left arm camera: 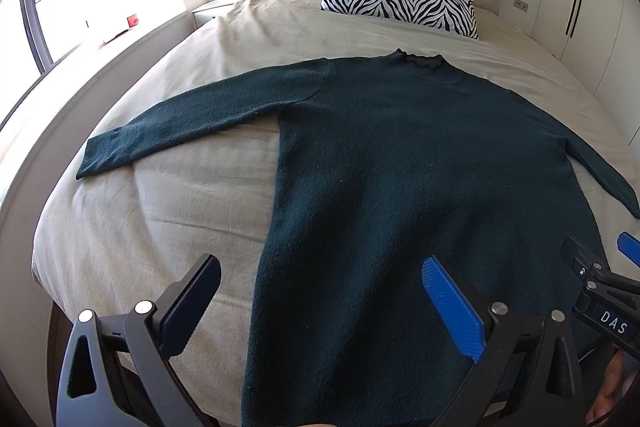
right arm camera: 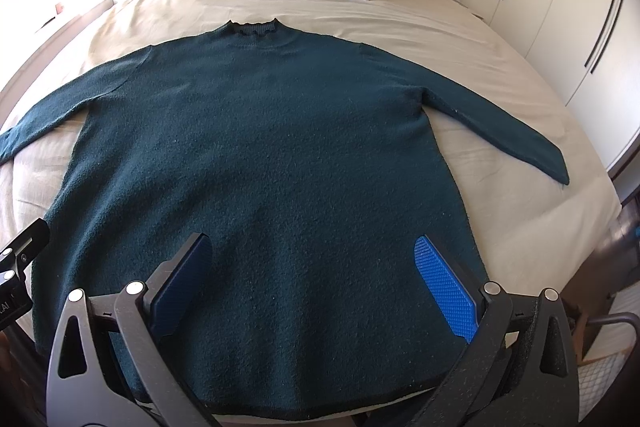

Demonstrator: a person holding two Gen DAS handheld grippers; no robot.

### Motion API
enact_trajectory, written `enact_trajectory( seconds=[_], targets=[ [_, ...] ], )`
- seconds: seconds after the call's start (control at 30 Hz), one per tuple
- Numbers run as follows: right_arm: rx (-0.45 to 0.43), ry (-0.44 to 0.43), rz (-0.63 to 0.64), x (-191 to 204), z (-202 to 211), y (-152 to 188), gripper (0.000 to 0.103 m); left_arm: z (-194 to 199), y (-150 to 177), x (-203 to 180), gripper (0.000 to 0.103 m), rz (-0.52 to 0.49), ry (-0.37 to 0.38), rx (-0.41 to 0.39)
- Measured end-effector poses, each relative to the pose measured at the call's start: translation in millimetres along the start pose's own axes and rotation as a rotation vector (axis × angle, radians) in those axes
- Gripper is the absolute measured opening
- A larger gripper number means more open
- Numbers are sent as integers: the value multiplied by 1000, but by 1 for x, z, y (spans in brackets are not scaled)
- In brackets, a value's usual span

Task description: Fold small clothes

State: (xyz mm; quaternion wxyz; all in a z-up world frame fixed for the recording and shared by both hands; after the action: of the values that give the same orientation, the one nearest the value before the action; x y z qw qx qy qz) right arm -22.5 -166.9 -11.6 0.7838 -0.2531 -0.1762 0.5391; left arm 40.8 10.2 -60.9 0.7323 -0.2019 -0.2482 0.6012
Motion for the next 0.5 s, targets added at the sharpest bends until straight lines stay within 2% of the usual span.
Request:
enact_trajectory(
  seconds=[0.5],
  targets=[
    [4,2,4,3,-4,5,103,-1,2,1,103,1,1,1]
  ],
)
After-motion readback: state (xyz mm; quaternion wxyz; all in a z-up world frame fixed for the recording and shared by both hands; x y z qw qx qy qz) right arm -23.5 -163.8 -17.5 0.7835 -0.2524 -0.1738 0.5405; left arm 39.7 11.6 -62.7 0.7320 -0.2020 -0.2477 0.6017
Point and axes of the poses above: each gripper's, at about its wrist camera, not at the fingertips, and z roughly against the way its jaws point, x to its left, y to its underside, the point moved 7 cm from there along -z, roughly the way its jaws point, and after that the axes turned 10 degrees about -z, right-handed, at the moved point
